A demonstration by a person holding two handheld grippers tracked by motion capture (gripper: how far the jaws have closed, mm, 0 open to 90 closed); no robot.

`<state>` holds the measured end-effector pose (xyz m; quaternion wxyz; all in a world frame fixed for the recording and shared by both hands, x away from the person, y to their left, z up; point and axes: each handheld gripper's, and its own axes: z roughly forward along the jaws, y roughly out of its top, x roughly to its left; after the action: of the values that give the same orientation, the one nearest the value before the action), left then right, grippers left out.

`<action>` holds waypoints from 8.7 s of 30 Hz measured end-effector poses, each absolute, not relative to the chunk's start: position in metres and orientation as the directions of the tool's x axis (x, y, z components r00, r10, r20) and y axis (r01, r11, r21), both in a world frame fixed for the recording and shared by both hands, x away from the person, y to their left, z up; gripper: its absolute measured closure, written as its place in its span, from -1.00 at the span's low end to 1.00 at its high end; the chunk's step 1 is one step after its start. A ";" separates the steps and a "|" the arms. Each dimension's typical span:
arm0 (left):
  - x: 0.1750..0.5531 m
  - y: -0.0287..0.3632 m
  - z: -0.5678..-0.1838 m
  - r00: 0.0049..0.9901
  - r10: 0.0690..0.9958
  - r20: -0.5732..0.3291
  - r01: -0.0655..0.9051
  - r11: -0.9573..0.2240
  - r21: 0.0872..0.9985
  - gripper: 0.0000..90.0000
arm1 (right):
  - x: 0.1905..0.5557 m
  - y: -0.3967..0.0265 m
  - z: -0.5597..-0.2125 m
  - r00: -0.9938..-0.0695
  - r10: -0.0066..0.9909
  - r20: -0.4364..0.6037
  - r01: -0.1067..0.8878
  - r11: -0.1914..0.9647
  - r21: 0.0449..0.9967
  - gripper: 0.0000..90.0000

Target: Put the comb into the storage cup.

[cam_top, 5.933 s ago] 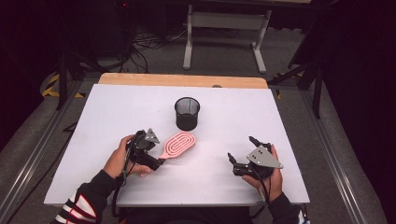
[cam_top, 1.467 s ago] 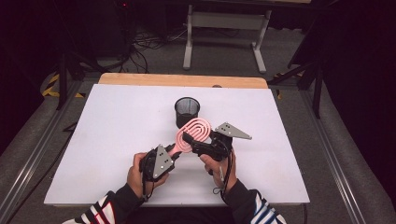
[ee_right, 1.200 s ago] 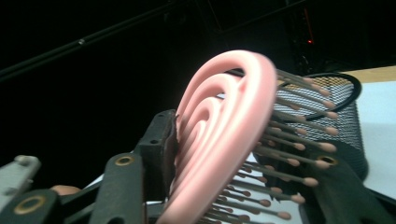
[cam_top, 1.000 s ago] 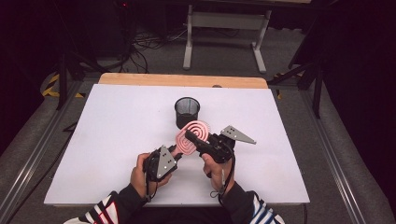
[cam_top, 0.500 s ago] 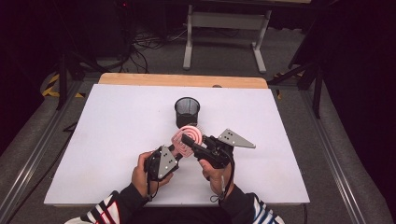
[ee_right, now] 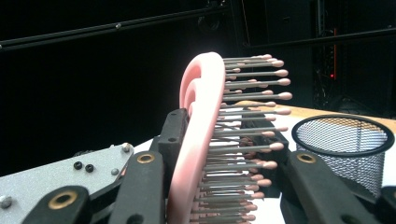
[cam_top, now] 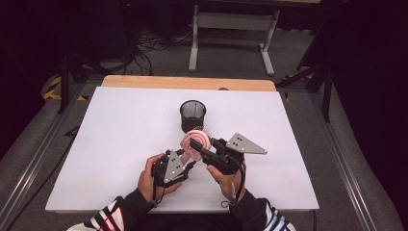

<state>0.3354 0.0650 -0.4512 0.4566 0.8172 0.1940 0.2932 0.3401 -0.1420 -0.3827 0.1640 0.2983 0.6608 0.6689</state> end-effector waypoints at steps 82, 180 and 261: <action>0.333 0.207 -0.452 0.781 0.600 0.172 0.097 -0.389 0.916 -0.77 | 0.349 -0.198 -0.355 -0.681 0.729 0.064 0.046 -0.044 0.998 0.42; 0.326 0.230 -0.457 0.764 0.630 0.140 0.133 -0.366 0.921 -0.78 | 0.460 -0.145 -0.277 -0.634 0.773 -0.009 -0.043 -0.024 0.999 0.42; 0.324 0.230 -0.456 0.778 0.613 0.136 0.126 -0.364 0.923 -0.79 | 0.480 -0.120 -0.355 -0.628 0.769 0.118 0.131 -0.045 0.990 0.41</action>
<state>0.3239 0.2304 -0.4556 0.5131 0.7912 0.2334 0.2373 0.4802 -0.1203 -0.3546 0.2522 0.3497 0.6435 0.6325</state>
